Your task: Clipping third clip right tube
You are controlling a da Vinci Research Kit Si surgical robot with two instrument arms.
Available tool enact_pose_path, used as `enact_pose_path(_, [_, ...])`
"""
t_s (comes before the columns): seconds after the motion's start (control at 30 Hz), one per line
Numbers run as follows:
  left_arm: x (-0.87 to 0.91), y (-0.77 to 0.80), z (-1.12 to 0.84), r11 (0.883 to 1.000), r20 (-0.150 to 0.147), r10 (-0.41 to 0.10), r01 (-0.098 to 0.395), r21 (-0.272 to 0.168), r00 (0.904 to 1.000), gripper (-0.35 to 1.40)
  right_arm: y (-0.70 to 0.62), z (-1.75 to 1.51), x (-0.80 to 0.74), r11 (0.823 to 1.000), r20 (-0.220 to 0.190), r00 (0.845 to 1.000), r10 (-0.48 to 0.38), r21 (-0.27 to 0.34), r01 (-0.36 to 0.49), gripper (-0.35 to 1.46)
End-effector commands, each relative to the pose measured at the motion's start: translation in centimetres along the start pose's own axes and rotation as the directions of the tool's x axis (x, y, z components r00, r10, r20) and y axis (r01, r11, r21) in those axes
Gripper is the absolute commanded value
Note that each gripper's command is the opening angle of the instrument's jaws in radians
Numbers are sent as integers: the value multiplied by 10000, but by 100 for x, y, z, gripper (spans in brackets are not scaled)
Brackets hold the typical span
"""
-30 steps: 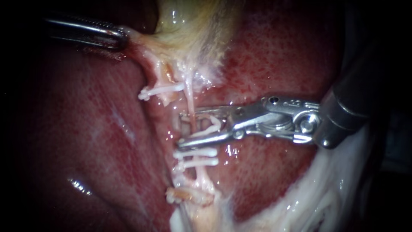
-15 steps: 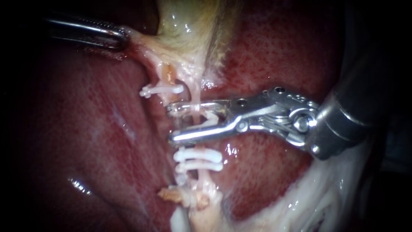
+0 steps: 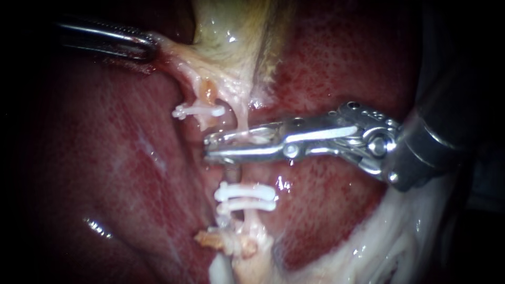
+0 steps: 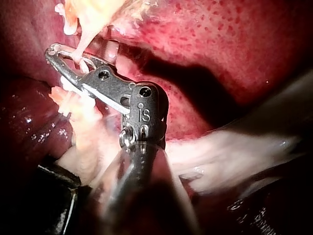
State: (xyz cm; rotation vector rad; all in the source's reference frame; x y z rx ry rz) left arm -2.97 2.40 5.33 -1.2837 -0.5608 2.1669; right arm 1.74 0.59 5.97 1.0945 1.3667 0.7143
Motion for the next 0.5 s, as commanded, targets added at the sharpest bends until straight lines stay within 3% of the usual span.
enact_pose_path(0.03, [0, 0, 0, 10000, 0, -1, 1, 0, 10000, -35, 0, 1, 1, 9996, 69, 9996, 279, -6, -279, -35])
enact_pose_path(0.23, [0, 0, 0, 10000, 0, -1, 1, -1, 10000, -35, 1, 4, -3, 9996, 430, 9987, 257, 90, -261, -35])
enact_pose_path(0.47, [1, 0, 1, 10000, 0, -4, 4, 3, 10000, -35, 2, 3, -4, 9996, 476, 9986, 239, 152, -247, -35])
enact_pose_path(0.5, [1, 0, 1, 10000, -2, 56, -56, 3, 10000, -35, 3, 2, -5, 9995, 485, 9984, 297, 106, -302, -22])
